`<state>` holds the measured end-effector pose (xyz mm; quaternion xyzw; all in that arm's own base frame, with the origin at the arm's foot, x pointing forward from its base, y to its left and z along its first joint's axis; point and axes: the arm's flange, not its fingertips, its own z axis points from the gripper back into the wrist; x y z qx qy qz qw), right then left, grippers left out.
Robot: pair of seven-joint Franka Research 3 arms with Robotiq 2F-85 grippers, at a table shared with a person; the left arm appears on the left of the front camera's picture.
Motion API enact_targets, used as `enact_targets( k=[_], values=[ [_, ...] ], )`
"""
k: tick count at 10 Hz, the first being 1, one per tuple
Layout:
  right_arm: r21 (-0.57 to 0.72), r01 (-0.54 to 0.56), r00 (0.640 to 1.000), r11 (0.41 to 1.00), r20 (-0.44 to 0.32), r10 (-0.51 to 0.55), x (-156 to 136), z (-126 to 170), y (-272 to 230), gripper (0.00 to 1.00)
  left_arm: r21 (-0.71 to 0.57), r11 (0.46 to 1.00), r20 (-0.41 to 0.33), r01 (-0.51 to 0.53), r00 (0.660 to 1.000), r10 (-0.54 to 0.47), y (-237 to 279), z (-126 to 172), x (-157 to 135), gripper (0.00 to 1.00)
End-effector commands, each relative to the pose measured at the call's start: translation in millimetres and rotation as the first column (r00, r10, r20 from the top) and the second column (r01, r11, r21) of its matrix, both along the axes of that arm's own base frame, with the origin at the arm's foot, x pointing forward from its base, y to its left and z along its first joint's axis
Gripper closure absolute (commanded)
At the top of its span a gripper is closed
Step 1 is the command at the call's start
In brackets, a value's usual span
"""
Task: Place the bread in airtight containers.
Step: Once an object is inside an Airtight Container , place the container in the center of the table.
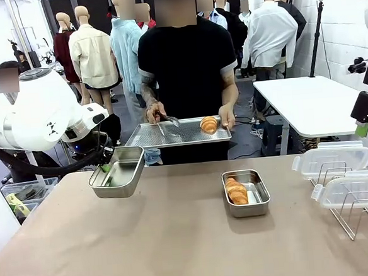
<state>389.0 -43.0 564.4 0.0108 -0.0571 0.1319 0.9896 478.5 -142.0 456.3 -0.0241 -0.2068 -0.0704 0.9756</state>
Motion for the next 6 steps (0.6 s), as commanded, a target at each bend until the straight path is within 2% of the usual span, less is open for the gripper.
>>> enact_targets(
  k=[1,6],
  values=[
    [-0.010,0.022,1.000,1.000,0.005,-0.022,-5.3,1.7,3.4,0.00,-0.004,1.000,0.013,0.007,1.000,-0.007,2.2,2.8,0.4,1.00],
    [-0.010,0.022,1.000,1.000,0.005,-0.022,-5.3,1.7,3.4,0.00,-0.004,1.000,0.013,0.007,1.000,-0.007,2.2,2.8,0.4,1.00]
  ],
)
